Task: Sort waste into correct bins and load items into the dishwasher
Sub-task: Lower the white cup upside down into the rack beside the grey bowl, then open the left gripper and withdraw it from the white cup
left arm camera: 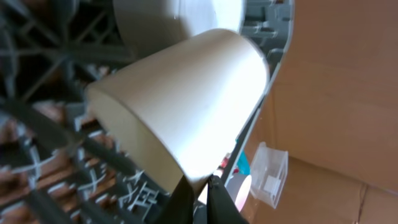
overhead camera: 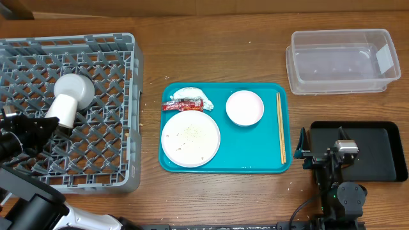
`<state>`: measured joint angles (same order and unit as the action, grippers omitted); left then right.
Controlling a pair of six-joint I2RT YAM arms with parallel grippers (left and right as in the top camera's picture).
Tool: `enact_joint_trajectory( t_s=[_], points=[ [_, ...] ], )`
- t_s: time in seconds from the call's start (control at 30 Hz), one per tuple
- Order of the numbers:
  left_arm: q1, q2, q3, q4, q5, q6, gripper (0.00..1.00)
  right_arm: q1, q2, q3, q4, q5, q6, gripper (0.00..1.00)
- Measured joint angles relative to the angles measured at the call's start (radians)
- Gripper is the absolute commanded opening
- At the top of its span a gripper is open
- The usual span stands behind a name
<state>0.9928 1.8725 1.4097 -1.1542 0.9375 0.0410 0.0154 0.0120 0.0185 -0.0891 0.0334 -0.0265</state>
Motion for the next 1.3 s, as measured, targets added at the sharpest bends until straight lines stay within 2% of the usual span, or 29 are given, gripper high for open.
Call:
enact_joint_trajectory(
  t_s=[0.07,0.13,0.2,0.3,0.5,0.63,0.7,0.77,0.8,0.87,0.9,1.1,1.3],
  points=[
    [0.009,0.0,-0.005,-0.013,-0.055,-0.011,0.43,0.0,0.0,0.0,0.0,0.0,0.0,0.99],
    [0.022,0.008,-0.012,-0.013,-0.132,-0.025,0.72,0.0,0.0,0.0,0.0,0.0,0.0,1.0],
    [0.037,0.027,-0.012,-0.016,-0.154,-0.041,0.88,0.0,0.0,0.0,0.0,0.0,0.0,1.0],
    [0.033,0.026,0.016,-0.049,-0.138,-0.051,1.0,0.0,0.0,0.0,0.0,0.0,0.0,1.0],
    [0.051,0.032,0.108,-0.177,-0.209,-0.058,1.0,0.0,0.0,0.0,-0.001,0.0,0.0,1.0],
    [0.075,0.043,0.225,-0.279,-0.262,-0.058,0.92,0.0,0.0,0.0,0.0,0.0,0.0,1.0],
    [0.077,0.043,0.281,-0.328,-0.269,-0.057,0.81,0.0,0.0,0.0,0.0,0.0,0.0,1.0],
    [0.074,0.043,0.335,-0.364,-0.266,-0.056,0.56,0.0,0.0,0.0,0.0,0.0,0.0,1.0],
    [0.074,0.043,0.357,-0.375,-0.259,-0.054,0.38,0.0,0.0,0.0,0.0,0.0,0.0,1.0],
    [0.074,0.043,0.386,-0.396,-0.24,-0.058,0.11,0.0,0.0,0.0,0.0,0.0,0.0,1.0],
    [0.074,0.043,0.392,-0.401,-0.231,-0.058,0.04,0.0,0.0,0.0,0.0,0.0,0.0,1.0],
    [0.051,0.043,0.399,-0.414,-0.191,-0.056,0.04,0.0,0.0,0.0,0.0,0.0,0.0,1.0],
    [-0.048,0.043,0.399,-0.365,-0.182,-0.04,0.04,0.0,0.0,0.0,0.0,0.0,0.0,0.99]
  ],
)
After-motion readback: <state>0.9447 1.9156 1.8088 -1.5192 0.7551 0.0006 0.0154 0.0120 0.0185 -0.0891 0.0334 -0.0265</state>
